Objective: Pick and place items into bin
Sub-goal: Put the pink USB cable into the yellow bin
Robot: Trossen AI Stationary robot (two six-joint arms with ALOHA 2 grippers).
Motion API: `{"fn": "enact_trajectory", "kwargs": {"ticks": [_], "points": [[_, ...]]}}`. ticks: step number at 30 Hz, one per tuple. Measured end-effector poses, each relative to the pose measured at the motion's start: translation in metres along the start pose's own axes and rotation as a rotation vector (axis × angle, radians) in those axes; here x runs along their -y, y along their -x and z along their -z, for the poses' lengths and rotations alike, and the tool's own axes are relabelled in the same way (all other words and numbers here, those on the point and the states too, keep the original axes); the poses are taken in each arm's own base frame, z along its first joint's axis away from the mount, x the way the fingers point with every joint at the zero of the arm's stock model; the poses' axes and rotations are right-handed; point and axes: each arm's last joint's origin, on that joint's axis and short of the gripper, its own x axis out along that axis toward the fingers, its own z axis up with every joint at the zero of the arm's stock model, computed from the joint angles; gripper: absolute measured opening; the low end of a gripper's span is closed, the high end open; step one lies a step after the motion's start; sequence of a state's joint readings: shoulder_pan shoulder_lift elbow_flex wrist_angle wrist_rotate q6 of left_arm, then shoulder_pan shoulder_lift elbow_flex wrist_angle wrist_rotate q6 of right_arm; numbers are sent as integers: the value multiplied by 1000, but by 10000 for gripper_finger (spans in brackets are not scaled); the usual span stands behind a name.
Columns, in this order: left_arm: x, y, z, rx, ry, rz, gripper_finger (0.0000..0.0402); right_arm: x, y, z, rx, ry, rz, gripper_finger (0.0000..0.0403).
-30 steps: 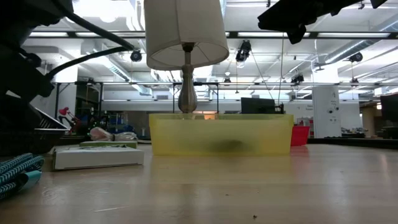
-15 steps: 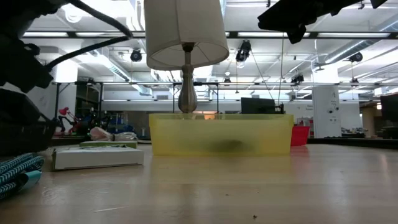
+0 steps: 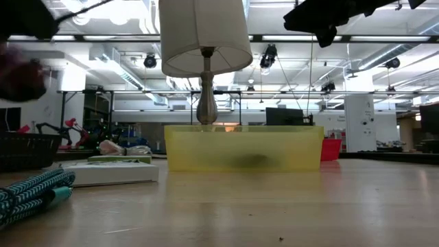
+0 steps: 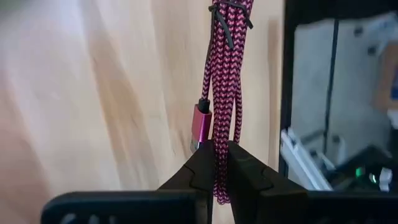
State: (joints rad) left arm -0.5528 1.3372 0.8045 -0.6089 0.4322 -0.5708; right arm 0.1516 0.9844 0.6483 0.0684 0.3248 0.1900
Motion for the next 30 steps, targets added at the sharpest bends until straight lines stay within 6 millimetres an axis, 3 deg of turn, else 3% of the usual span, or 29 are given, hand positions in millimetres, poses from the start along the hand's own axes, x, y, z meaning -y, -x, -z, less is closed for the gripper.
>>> {"fn": "enact_trajectory", "kwargs": {"ticks": [10, 15, 23, 30], "points": [[-3, 69, -7, 668, 81, -245, 7, 0, 0, -3, 25, -29, -8, 86], [-8, 92, -21, 961, 126, -344, 7, -2, 0, -9, 85, 19, -51, 126], [-18, 96, -46, 1087, 35, -411, 7, -10, -16, -19, 256, 12, -104, 226], [-25, 85, -64, 1096, 46, -426, 7, -21, -42, -13, 329, 3, -199, 247]]}}
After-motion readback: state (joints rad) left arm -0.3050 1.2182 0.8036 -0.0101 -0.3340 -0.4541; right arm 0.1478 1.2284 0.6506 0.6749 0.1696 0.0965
